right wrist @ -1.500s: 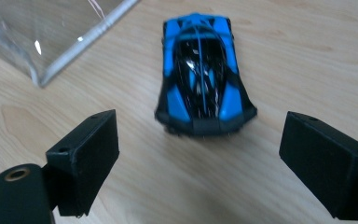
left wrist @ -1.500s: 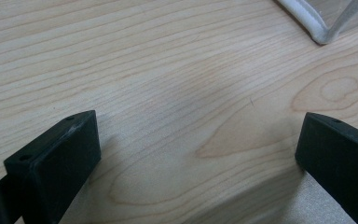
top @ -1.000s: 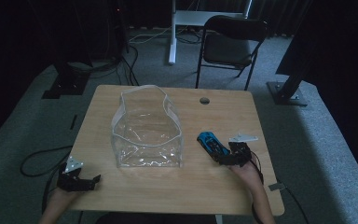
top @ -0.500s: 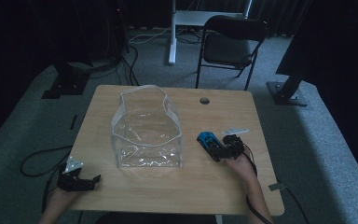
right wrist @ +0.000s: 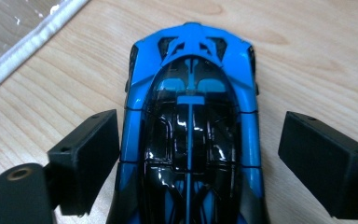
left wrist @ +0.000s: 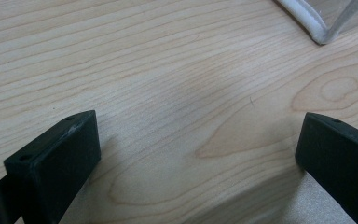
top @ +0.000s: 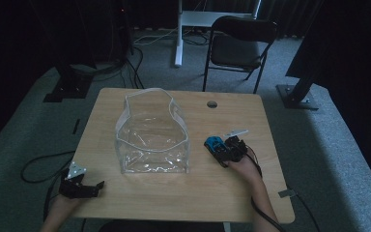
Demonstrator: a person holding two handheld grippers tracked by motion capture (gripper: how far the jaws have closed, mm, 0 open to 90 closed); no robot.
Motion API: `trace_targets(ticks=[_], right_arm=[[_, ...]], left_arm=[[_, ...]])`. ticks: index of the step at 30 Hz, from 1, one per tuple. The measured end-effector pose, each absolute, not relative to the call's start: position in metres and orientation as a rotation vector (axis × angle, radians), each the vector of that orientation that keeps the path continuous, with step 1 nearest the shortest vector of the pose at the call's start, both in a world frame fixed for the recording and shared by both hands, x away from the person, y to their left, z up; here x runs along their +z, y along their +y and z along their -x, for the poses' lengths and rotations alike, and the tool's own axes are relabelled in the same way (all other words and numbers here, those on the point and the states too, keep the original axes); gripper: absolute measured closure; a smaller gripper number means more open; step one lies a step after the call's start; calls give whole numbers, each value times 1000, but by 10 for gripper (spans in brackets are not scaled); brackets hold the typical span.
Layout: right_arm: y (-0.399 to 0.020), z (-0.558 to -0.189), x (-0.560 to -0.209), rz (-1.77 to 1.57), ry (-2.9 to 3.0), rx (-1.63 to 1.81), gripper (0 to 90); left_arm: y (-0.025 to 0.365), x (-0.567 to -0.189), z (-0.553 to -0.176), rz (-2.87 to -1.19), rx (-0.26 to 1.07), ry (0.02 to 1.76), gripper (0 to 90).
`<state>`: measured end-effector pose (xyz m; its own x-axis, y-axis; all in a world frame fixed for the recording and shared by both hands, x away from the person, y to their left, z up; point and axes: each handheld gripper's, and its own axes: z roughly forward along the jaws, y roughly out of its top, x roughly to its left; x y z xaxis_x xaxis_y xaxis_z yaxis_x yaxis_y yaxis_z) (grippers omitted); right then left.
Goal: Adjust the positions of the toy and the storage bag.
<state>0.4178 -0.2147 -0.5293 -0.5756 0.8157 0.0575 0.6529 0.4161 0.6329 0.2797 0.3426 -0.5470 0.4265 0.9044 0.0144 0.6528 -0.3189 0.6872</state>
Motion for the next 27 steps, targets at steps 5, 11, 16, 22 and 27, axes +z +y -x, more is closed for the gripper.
trace_targets(ticks=[5,11,16,22,27], right_arm=[[-211,-421,-535,-1275,2431,863,134],[-212,-422,-534,-1270,2435,885,208],[-210,-420,-533,-1235,2449,878,245],[-211,-418,-533,-1249,2446,885,252],[-214,-416,-529,-1271,2444,918,255]], left_arm=[[343,-547,-280,-2078,538,1309,4],[343,-547,-280,-2078,538,1309,4],[343,-547,-280,-2078,538,1309,4],[343,-547,-280,-2078,538,1309,4],[343,-547,-280,-2078,538,1309,4]])
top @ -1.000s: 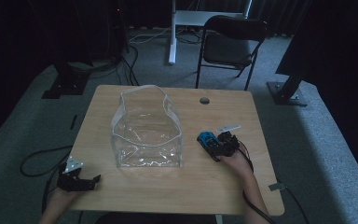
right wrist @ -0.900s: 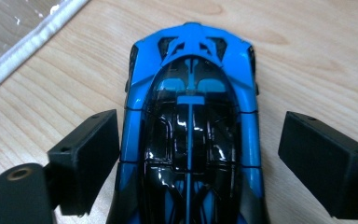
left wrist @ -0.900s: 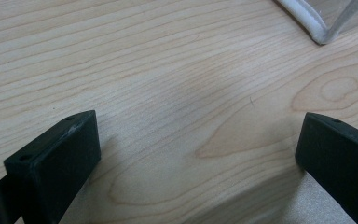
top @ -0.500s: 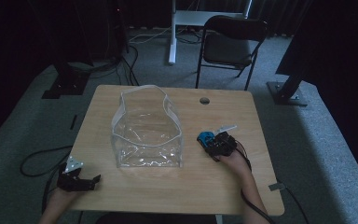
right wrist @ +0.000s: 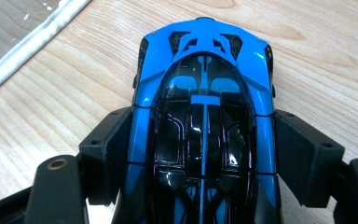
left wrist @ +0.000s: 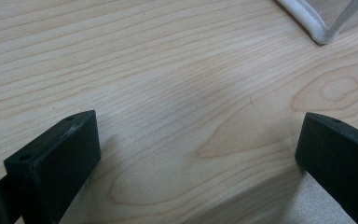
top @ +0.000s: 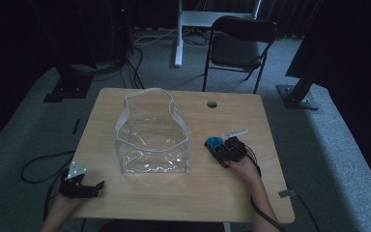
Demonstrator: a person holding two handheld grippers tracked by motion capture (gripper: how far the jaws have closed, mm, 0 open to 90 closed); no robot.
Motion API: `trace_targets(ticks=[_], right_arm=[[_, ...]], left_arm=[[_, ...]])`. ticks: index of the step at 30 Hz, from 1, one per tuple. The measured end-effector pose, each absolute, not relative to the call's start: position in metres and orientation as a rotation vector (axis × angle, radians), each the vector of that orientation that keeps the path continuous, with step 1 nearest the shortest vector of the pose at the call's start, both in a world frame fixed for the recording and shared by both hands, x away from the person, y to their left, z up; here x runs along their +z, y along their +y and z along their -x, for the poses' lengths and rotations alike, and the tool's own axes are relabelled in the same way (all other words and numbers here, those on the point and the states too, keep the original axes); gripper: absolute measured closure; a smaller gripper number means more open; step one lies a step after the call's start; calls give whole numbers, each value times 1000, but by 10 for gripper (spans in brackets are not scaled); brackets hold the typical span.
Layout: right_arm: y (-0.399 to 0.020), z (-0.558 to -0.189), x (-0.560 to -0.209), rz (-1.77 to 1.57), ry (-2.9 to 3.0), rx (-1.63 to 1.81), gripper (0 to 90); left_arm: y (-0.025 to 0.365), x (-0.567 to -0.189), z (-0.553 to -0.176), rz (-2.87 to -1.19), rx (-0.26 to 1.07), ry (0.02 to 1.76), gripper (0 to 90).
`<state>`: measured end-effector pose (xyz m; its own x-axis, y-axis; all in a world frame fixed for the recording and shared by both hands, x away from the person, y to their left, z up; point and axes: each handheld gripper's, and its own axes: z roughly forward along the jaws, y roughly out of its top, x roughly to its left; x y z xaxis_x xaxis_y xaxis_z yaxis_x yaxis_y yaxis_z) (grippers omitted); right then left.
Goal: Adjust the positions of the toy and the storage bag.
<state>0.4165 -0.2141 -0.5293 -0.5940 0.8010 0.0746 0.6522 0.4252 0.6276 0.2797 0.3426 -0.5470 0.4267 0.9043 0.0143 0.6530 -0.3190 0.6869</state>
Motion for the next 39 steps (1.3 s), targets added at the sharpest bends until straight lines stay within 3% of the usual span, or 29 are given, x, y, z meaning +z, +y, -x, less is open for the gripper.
trace_targets(ticks=[20,39], right_arm=[[-231,-389,-508,-1199,2487,962,258],[-244,-340,-497,-1139,2479,1012,258]], left_arm=[[343,-547,-280,-2078,538,1309,4],[343,-547,-280,-2078,538,1309,4]])
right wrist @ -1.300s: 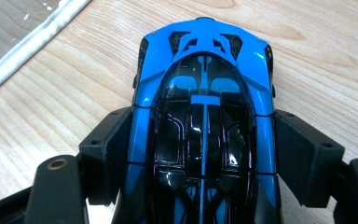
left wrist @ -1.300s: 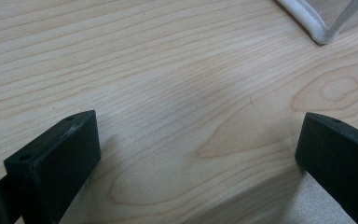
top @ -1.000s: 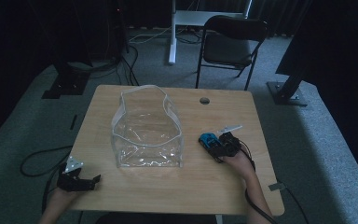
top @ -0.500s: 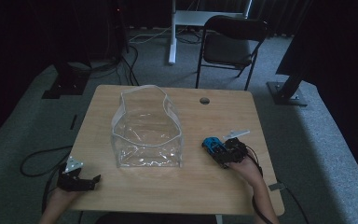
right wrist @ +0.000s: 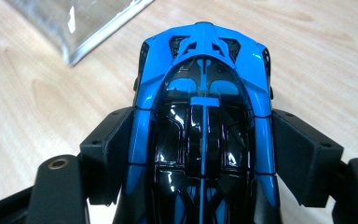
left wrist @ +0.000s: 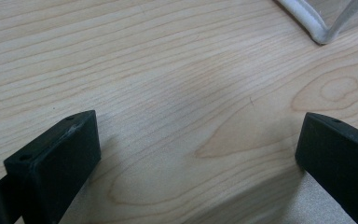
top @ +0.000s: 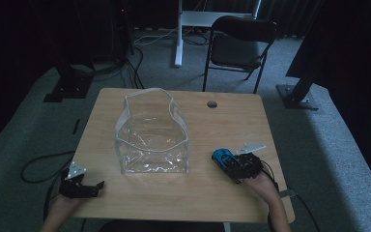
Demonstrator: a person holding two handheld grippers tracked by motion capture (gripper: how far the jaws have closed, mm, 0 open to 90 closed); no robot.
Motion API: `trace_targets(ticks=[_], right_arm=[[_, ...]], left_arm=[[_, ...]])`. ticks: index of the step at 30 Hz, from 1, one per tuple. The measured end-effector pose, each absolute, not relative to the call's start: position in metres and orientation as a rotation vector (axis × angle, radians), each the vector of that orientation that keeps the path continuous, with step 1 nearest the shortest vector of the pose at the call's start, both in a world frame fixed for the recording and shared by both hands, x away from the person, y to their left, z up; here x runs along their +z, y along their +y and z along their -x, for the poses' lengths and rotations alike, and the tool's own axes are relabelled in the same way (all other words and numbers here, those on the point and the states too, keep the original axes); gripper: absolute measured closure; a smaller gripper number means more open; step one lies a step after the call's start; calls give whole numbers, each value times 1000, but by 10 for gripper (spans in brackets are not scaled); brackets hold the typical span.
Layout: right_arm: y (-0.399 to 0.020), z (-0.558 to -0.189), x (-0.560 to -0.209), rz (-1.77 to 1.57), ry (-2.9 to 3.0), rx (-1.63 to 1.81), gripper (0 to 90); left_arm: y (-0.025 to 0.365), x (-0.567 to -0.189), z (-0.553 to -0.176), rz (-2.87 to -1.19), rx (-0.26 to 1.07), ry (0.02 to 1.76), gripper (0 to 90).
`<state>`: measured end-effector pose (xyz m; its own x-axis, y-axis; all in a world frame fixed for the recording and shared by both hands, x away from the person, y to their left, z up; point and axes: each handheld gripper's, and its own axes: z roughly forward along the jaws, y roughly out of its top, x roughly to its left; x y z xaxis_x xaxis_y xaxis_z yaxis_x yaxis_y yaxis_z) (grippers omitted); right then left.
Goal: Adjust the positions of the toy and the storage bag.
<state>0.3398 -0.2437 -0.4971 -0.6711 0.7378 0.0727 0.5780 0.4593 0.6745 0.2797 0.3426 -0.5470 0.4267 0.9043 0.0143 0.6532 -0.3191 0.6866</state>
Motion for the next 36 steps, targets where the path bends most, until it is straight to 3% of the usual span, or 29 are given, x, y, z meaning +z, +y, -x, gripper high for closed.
trace_targets(ticks=[36], right_arm=[[-278,-256,-521,-1156,2594,922,258]], left_arm=[[343,-547,-280,-2078,540,1309,4]])
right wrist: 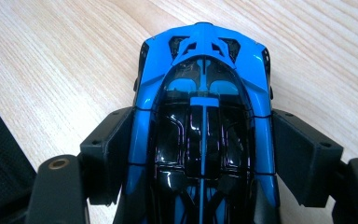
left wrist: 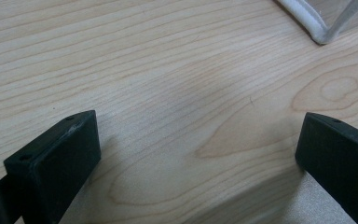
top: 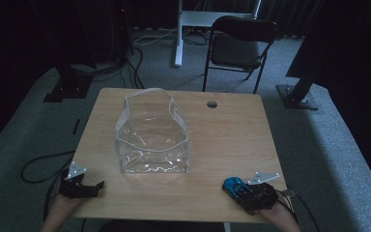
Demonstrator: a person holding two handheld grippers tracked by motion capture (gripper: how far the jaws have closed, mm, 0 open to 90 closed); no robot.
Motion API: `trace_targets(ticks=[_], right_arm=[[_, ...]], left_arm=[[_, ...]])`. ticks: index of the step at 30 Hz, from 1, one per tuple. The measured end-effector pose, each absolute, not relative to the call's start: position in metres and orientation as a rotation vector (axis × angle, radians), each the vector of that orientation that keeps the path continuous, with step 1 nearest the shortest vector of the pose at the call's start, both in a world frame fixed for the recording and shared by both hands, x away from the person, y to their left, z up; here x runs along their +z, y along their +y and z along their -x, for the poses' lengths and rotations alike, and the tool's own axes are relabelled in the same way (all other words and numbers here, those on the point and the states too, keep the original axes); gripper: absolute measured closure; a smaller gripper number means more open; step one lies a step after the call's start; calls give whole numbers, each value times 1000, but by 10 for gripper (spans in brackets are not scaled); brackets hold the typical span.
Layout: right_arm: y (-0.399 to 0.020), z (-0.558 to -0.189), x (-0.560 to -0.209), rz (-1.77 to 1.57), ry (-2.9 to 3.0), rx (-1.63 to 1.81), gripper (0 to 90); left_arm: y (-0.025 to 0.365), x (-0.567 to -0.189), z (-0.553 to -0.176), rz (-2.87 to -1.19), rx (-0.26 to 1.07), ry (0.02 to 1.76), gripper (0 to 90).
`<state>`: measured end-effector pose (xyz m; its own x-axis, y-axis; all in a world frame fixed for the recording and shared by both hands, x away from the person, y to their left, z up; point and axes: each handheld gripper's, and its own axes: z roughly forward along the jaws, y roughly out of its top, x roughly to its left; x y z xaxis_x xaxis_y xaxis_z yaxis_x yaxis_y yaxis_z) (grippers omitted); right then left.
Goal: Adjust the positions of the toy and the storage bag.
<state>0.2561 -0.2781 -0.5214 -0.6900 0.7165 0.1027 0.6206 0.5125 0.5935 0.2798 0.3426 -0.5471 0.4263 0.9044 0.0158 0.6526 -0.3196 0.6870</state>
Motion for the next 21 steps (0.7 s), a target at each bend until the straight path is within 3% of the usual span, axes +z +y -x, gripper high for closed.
trace_targets(ticks=[21], right_arm=[[-283,-252,-531,-1156,2580,929,241]], left_arm=[[342,-547,-279,-2077,542,1312,4]])
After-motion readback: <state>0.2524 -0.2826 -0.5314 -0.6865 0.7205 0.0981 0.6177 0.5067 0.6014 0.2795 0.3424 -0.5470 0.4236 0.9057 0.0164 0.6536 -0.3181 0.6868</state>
